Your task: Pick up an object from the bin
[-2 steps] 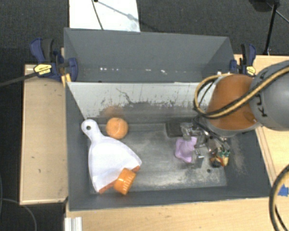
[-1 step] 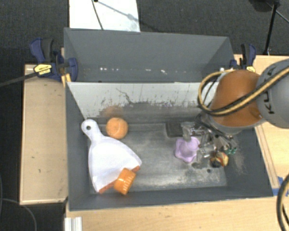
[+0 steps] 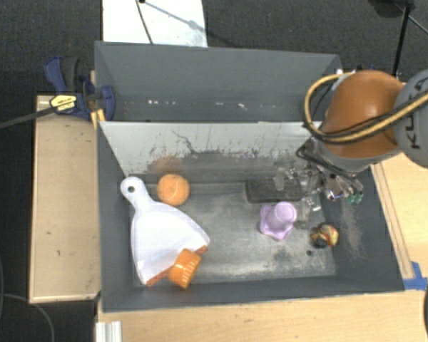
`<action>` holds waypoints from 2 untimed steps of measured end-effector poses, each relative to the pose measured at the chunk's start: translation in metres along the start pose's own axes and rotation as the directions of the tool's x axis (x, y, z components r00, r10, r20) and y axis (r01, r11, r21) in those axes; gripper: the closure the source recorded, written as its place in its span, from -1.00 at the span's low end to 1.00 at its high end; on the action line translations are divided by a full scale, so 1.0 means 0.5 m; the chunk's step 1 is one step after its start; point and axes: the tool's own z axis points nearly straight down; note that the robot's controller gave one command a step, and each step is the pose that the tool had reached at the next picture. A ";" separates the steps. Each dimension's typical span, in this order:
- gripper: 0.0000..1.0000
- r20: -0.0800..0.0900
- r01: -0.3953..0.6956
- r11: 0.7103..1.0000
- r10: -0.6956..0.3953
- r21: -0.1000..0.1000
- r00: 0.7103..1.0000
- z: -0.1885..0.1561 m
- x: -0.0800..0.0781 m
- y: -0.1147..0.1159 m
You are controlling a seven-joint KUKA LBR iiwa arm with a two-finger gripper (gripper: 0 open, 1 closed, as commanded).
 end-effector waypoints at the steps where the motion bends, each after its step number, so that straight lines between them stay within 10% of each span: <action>1: -1.00 0.009 0.004 1.000 -0.004 0.004 1.000 -0.040 -0.018 -0.023; 2: -1.00 0.009 -0.096 0.995 0.096 0.003 0.995 0.042 0.006 -0.007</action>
Offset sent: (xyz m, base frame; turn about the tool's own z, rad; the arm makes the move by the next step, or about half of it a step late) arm -0.0130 0.0030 -0.0606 0.1798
